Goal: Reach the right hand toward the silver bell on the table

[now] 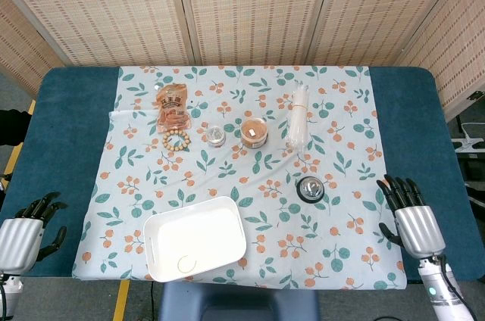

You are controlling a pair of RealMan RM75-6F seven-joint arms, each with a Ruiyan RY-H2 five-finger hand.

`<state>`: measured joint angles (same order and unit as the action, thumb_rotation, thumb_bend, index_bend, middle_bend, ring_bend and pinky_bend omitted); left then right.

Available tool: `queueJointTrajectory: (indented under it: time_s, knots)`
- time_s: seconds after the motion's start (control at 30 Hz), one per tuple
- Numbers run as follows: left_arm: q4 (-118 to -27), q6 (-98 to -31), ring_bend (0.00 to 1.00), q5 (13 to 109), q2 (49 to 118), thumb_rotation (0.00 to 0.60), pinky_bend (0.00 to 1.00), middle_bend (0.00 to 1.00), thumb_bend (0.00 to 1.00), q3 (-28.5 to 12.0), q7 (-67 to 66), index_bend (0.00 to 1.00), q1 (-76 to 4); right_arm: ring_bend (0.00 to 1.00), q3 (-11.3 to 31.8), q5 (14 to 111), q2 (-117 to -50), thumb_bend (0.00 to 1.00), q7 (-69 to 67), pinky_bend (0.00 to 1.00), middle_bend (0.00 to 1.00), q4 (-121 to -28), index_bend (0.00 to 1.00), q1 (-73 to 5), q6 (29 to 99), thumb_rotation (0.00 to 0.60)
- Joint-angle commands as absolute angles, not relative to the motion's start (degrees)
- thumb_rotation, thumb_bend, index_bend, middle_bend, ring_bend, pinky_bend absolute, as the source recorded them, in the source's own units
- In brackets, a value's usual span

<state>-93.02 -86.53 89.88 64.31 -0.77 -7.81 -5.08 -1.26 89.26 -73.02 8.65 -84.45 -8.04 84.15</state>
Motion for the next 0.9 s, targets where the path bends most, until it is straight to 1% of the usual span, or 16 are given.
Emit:
queueJointTrajectory:
  time_s: [0.03,0.2,0.4,0.43,0.5,0.53,0.57,0.63,0.77,0.9]
  knots:
    - [-93.05,-86.49,0.27,89.97,64.28,0.6,0.47,0.19,0.41,-0.69,-7.95,0.31,-5.1,0.0,-1.31,89.87,-73.43,0.19,9.07,0.0,0.0,-83.99,0.0,-7.89,84.37,0.6]
    - [-93.44,-86.93,0.27,90.25,64.1,0.6,0.47,0.19,0.41,-0.7,-7.81,0.31,-4.98,0.0,-1.79,91.95,-74.57,0.19,8.17,0.0,0.0,-82.43,0.0,-7.67,85.28,0.6]
    - [-93.25,-86.22,0.27,89.2,63.96,0.6,0.47,0.19,0.41,-0.96,-7.04,0.31,-5.13,0.0,-1.85,92.96,-75.61,0.2,6.86,0.0,0.0,-82.52,0.0,-8.5,83.87,0.6]
    - [-93.3,-86.27,0.27,89.3,63.94,0.6,0.47,0.19,0.41,-0.96,-6.93,0.31,-5.15,0.0,-1.68,93.57,-76.22,0.26,6.55,0.0,0.0,-82.13,0.0,-9.13,83.44,0.6]
    - [-93.28,-86.4,0.27,89.73,63.93,0.6,0.47,0.19,0.41,-0.88,-6.81,0.31,-5.2,0.0,-1.35,94.51,-77.54,0.49,6.1,0.0,0.0,-81.24,0.0,-10.24,82.69,0.6]
    - [-93.3,-86.46,0.27,90.01,63.94,0.6,0.47,0.19,0.41,-0.81,-6.78,0.31,-5.23,0.0,-1.16,95.15,-78.5,0.69,5.6,0.0,0.0,-80.61,0.0,-11.14,81.96,0.6]
    - [-93.3,-86.5,0.27,90.17,63.95,0.6,0.47,0.19,0.41,-0.77,-6.74,0.31,-5.25,0.0,-1.02,95.54,-79.18,0.86,5.24,0.0,0.0,-80.18,0.0,-11.86,81.28,0.6]
    - [-93.19,-86.45,0.27,90.29,63.99,0.6,0.47,0.19,0.41,-0.71,-6.67,0.31,-5.29,0.0,-0.57,96.03,-80.69,0.99,5.12,0.0,0.0,-79.27,0.0,-13.63,79.33,0.6]
    - [-93.19,-86.19,0.27,89.92,63.9,0.6,0.47,0.19,0.41,-0.75,-6.44,0.31,-5.32,0.0,1.07,95.55,-84.01,1.0,8.33,0.0,0.0,-76.63,0.0,-16.69,75.73,0.6]
    - [-93.24,-86.45,0.27,90.0,63.79,0.6,0.47,0.19,0.41,-0.8,-6.2,0.31,-5.25,0.0,3.17,93.53,-88.77,1.0,9.99,0.0,0.0,-71.12,0.0,-19.94,71.61,0.6]
